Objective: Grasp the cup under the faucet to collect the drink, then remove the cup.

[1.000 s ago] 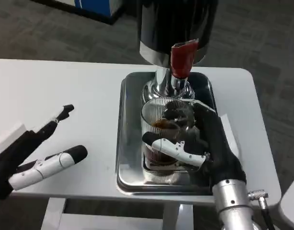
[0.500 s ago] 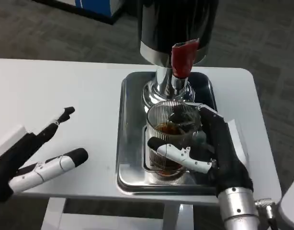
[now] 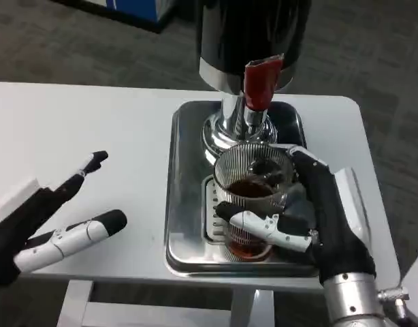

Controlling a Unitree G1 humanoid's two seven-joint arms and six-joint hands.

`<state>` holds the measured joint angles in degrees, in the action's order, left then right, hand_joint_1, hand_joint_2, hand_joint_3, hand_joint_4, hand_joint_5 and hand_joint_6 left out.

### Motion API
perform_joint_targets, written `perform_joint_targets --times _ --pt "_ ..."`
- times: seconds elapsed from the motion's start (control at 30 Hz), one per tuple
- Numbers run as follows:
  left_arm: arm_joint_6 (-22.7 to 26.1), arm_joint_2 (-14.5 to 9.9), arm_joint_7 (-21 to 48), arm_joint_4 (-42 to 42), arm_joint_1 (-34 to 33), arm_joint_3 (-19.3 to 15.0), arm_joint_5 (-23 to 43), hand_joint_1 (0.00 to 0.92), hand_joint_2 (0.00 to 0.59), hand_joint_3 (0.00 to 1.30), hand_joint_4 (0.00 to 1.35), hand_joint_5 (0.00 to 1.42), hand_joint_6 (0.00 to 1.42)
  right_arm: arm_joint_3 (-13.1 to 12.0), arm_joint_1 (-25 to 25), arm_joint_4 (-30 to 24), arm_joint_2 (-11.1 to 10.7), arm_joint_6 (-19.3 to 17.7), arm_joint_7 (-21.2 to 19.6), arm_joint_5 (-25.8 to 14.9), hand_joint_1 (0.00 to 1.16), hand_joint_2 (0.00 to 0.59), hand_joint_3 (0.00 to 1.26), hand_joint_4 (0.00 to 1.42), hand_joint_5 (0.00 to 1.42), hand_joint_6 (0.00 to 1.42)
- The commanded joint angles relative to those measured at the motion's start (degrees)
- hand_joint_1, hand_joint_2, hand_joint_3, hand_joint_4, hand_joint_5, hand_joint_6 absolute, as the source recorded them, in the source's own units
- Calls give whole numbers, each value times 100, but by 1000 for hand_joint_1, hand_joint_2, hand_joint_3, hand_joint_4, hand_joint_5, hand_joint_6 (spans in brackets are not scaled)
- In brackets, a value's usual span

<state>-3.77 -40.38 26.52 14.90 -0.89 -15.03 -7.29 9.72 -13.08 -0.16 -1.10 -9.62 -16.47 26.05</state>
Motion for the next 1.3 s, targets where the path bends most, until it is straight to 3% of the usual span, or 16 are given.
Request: perform_joint_targets --times 0.03,0.8,1.03,1.3 --pt "-2 -59 17 28 -8 5 1 0 82 0 0 0 0 29 90 -373 -40 -281 -58 58 894 136 671 666 869 964" --pt "22 -99 54 396 -309 110 -90 0 82 0 0 0 0 2 1062 -1673 -76 -102 518 -211 887 145 679 686 890 998" --pt "67 -79 46 728 -161 11 -124 0 82 0 0 0 0 217 1455 -2189 -11 33 861 -299 886 145 685 686 890 1001" --pt "-202 -161 229 981 210 -256 108 0 77 0 0 0 0 368 1681 -2517 -5 121 1112 -362 885 145 687 686 890 1005"
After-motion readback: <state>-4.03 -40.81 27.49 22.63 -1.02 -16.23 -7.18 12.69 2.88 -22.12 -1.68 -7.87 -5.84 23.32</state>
